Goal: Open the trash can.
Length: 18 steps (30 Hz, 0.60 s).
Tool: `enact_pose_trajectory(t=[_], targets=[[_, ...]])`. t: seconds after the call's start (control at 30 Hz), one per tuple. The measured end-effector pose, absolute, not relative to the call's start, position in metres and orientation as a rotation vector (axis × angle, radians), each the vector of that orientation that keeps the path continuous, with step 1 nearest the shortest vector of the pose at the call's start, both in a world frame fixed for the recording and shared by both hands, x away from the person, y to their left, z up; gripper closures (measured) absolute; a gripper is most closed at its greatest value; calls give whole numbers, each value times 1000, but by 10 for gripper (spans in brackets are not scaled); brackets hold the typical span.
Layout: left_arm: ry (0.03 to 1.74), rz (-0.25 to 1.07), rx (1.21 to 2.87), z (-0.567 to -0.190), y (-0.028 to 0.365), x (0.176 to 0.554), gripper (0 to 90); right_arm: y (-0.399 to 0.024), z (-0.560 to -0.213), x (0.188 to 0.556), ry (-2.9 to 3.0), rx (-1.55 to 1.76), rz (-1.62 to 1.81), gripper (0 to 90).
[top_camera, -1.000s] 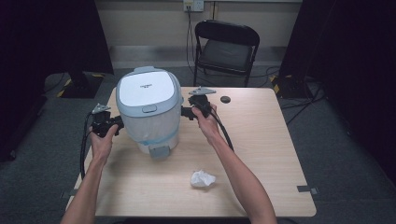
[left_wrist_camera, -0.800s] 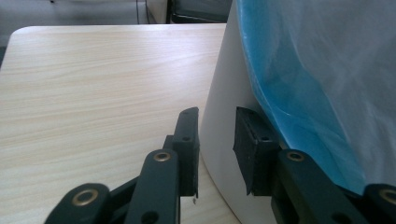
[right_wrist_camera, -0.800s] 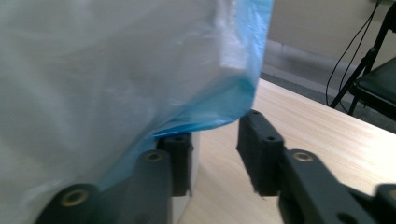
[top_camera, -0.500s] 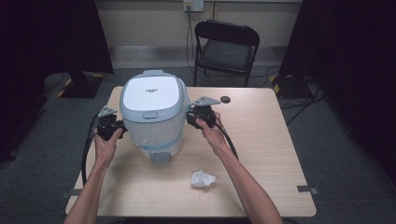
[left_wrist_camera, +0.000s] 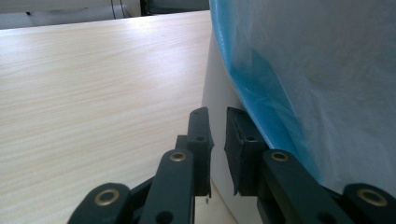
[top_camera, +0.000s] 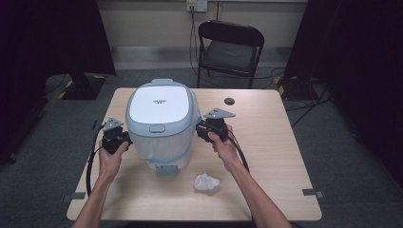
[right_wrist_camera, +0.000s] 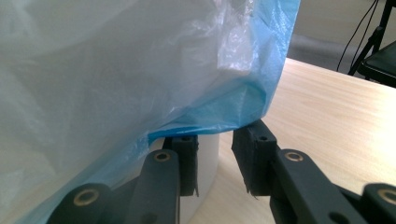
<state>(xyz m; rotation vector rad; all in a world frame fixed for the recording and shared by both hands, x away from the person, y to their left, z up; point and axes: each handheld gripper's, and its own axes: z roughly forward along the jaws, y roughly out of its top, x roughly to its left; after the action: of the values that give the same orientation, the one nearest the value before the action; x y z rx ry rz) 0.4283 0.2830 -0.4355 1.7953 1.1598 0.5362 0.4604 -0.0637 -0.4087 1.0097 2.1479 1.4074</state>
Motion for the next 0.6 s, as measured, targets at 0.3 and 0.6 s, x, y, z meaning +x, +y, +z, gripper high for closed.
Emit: enact_pose_trajectory(t=[0.3, 0.6], targets=[[1170, 536, 1814, -433, 279, 411, 802, -67, -410, 436, 2140, 989, 1410, 730], [1148, 483, 1818, -433, 281, 396, 802, -71, -410, 414, 2142, 1009, 1421, 728]])
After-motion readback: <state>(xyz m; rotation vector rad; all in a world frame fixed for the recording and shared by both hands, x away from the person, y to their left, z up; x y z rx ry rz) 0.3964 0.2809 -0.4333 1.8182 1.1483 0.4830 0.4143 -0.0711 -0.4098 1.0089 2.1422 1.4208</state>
